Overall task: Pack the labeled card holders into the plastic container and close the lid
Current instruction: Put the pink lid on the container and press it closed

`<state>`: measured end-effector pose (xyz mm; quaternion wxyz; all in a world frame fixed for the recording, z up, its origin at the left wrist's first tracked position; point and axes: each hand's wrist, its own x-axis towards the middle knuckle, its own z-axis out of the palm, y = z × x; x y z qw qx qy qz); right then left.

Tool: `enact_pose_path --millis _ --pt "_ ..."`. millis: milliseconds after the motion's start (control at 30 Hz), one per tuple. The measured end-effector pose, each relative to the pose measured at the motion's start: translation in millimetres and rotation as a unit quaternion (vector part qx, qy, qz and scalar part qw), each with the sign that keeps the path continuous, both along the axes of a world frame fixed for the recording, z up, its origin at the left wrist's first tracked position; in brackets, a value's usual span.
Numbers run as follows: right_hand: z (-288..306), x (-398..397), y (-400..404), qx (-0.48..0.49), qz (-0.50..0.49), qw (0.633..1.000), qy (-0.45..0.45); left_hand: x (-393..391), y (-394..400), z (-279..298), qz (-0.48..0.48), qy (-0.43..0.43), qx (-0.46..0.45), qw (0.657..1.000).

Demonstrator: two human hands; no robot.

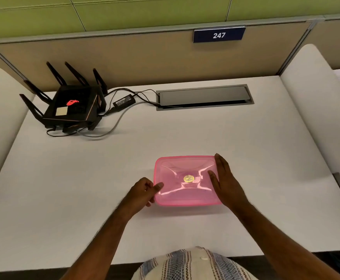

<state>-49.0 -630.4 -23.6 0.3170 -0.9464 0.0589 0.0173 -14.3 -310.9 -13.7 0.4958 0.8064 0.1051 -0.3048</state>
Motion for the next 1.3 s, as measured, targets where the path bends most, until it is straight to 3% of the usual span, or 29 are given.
enact_pose_path --millis 200,467,1033,1300 --pt "-2.3 -0.6 -1.4 -0.027 0.0 1.0 0.002 -12.9 3.8 7.9 -0.114 0.082 0.009 0.99" --pt "-2.1 0.1 -2.4 -0.034 0.004 0.999 -0.005 -24.5 1.3 4.2 -0.119 0.155 -0.079 0.978" --pt "-0.8 -1.6 -2.7 -0.031 0.004 0.999 -0.021 -31.8 0.6 -7.6 -0.074 0.14 -0.15 0.976" --pt "0.8 5.1 -5.1 -0.017 -0.008 1.0 -0.016 -21.3 1.9 -8.8 -0.109 0.136 -0.137 0.975"
